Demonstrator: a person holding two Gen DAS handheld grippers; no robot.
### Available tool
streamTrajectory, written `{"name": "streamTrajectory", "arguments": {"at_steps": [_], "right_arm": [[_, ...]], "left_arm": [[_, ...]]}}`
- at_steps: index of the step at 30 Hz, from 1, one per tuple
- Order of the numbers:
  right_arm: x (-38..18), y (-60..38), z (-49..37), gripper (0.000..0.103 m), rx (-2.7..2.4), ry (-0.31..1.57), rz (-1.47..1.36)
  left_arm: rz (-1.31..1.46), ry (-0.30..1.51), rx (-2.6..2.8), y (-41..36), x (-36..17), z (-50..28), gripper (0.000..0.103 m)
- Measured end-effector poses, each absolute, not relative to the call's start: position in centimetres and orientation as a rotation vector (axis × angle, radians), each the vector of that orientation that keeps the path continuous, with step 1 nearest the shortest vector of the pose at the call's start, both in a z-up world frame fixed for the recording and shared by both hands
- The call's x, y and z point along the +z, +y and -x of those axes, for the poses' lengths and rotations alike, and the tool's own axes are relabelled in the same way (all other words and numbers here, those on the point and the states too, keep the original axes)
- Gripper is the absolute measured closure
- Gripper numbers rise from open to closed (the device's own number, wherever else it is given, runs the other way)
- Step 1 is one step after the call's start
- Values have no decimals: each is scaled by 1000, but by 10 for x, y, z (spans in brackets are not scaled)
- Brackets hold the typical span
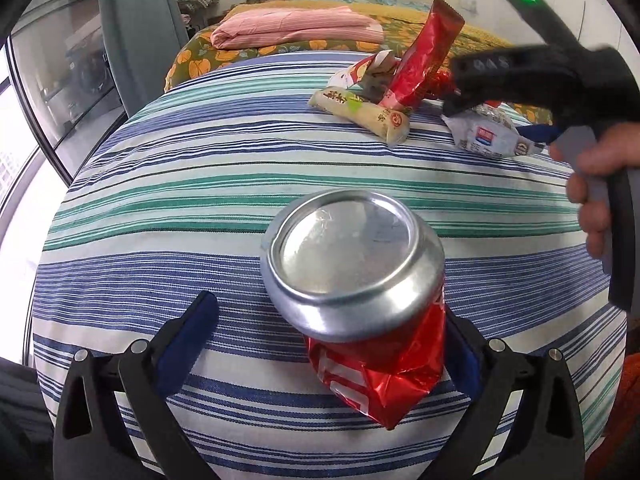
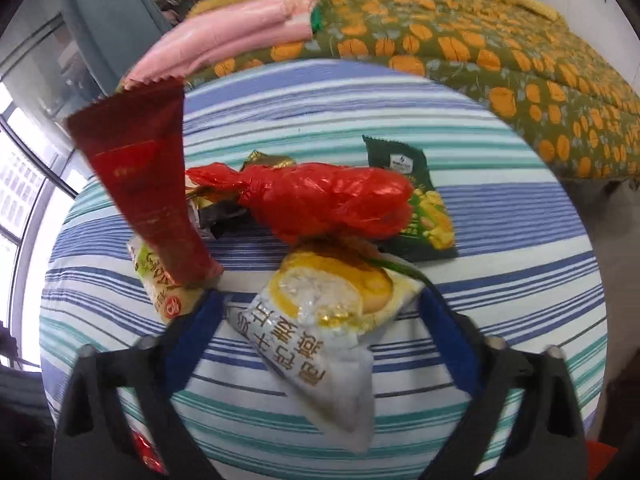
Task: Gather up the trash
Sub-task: 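Grasp the red crushed can with the left tool while the right tool grasps the white snack bag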
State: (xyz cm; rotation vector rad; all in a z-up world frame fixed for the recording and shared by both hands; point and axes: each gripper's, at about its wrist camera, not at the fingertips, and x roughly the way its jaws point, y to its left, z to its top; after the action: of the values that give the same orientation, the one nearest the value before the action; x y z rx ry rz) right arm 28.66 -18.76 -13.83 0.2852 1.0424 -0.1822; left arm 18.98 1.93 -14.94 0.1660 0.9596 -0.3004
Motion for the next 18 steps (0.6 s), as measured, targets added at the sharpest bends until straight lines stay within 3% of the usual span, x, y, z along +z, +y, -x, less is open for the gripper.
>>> {"name": "streamTrajectory", "arguments": {"at_steps": [3,18], "right_arm": [[-133,-195,-263,45,-135,999,-215],[-108,-170,-133,51,207,956,68]], "left_arm": [[-166,960,-300,19,-149,-190,4],[-166,960,-301,20,-149,-191,4]]}}
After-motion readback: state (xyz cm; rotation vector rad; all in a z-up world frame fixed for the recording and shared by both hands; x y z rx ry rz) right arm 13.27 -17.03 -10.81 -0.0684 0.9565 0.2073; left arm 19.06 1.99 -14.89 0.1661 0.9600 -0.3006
